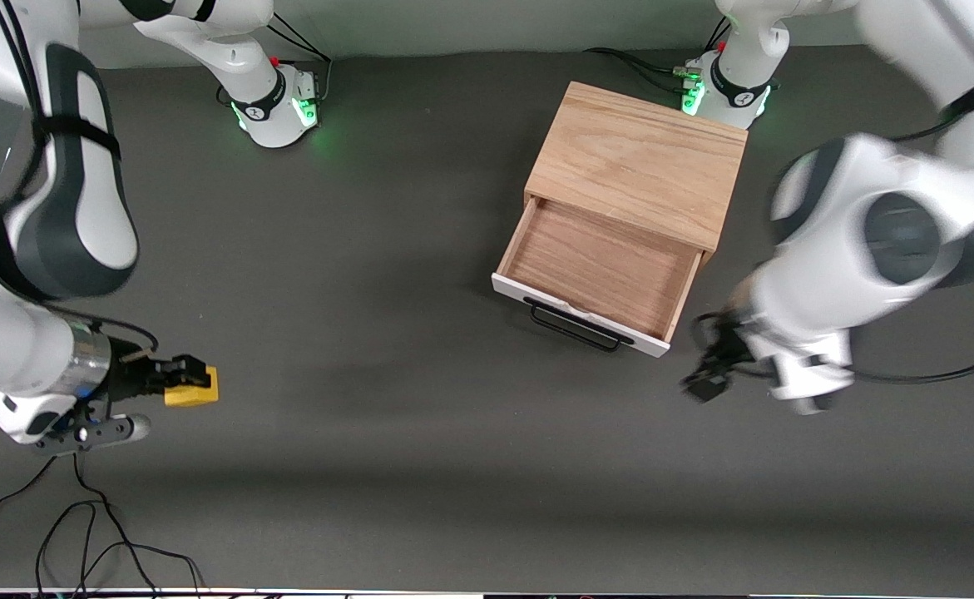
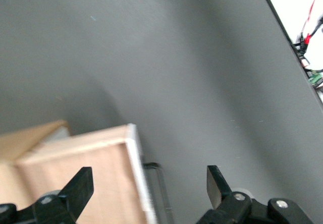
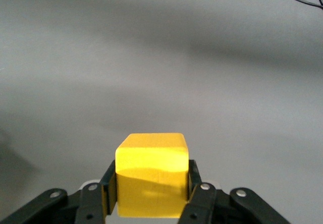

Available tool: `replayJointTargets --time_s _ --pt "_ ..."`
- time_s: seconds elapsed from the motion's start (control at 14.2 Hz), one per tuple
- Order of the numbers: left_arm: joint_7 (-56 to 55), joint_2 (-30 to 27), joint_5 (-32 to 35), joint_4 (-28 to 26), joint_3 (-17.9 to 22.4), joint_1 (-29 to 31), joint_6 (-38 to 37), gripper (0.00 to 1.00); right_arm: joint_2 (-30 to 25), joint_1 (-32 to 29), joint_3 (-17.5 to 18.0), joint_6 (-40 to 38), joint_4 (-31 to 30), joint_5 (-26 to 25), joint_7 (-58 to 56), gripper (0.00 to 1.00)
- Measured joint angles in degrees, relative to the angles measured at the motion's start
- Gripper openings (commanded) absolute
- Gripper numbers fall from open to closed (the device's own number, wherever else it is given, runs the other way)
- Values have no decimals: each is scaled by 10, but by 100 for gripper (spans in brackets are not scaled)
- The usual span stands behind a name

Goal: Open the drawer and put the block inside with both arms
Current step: 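Lift the yellow cube and carry it toward the open drawer with the right gripper, then lower the yellow cube into the drawer and open the right gripper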

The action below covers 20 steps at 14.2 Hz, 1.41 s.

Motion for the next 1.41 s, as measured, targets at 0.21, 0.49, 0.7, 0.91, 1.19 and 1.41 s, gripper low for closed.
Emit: replayJointTargets --time_s 0.21,0.49,0.7,0.91,1.19,1.41 --pt "158 -39 -16 -3 -1 63 -81 100 -15 50 5 -42 36 2 93 0" --pt "369 -84 -37 -34 -1 133 -131 100 -15 165 7 -40 56 2 297 0" --pt "528 -128 -38 -76 0 173 -138 100 -5 231 12 -1 63 2 428 0" --pt "634 -185 -38 -138 0 181 -105 100 16 287 19 53 64 2 541 0" --pt "714 -250 -37 -224 11 182 -36 100 58 350 19 106 65 2 618 0" --pt "721 -254 -37 -235 19 182 -32 100 83 377 20 151 67 2 680 0"
